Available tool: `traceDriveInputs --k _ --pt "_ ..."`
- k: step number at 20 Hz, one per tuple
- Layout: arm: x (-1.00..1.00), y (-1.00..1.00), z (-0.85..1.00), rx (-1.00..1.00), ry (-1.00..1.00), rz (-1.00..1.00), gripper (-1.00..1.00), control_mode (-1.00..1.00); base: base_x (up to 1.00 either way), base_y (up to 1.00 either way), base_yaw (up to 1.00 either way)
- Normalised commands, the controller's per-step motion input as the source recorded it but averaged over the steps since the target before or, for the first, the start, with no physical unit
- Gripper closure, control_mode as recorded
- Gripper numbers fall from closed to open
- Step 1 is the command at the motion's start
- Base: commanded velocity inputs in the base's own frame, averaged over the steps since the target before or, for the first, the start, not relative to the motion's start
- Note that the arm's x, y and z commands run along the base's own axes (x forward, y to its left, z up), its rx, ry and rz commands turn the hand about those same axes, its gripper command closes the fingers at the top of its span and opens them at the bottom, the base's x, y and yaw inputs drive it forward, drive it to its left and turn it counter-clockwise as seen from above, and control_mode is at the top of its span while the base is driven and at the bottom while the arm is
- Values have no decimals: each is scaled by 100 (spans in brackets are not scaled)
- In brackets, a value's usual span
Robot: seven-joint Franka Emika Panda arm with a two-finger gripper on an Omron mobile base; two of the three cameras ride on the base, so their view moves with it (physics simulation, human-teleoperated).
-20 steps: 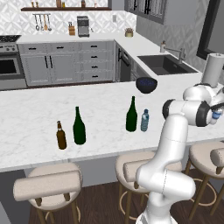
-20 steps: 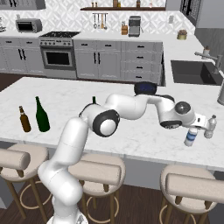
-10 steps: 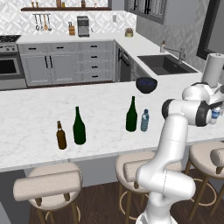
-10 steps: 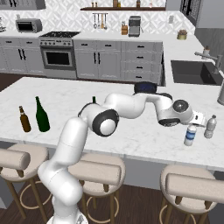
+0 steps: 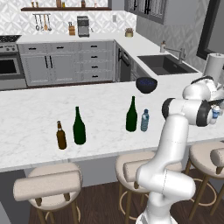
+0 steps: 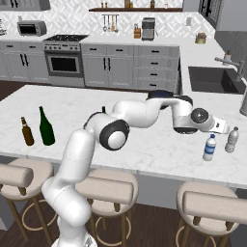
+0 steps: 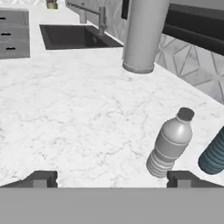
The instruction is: Move the plastic bottles in the middle to the plastics group, and the glass bottles in the middle to the glass group.
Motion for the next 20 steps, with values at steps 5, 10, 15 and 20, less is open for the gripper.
traceDriveInputs --k 5,10,15,20 --pt "-44 23 42 0 -20 1 -100 -100 0 0 0" --pt "-46 49 34 -2 -1 11 -100 -100 0 0 0" --pt "-36 58 39 -9 2 17 -100 -100 0 0 0" --pt "-26 62 36 -10 13 14 -100 -100 0 0 0"
